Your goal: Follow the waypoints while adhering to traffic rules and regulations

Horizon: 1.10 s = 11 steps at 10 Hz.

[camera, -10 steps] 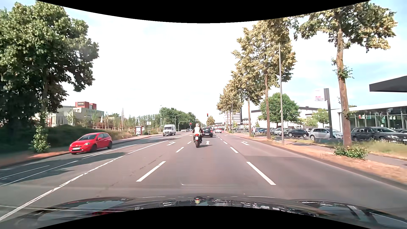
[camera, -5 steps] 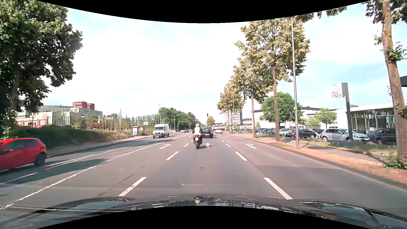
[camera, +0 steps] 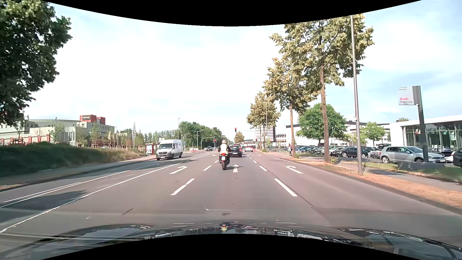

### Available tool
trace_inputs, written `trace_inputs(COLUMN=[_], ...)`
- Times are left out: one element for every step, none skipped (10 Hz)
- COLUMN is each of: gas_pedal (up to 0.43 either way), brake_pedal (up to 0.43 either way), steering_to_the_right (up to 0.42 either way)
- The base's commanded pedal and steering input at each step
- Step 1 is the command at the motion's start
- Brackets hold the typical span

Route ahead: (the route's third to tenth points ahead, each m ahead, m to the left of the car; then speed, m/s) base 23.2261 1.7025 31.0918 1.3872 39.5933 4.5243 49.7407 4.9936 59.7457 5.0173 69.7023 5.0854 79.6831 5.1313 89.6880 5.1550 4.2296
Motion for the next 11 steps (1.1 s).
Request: trace_inputs(gas_pedal=[0.0,0.0,0.0,0.0,0.0,0.0,0.0,0.0,0.0,0.0,0.0], brake_pedal=[0.0,0.0,0.0,0.0,0.0,0.0,0.0,0.0,0.0,0.0,0.0], steering_to_the_right=[-0.001,0.0,0.0,0.0,-0.001,-0.001,-0.002,-0.003,-0.002,-0.003,-0.003])
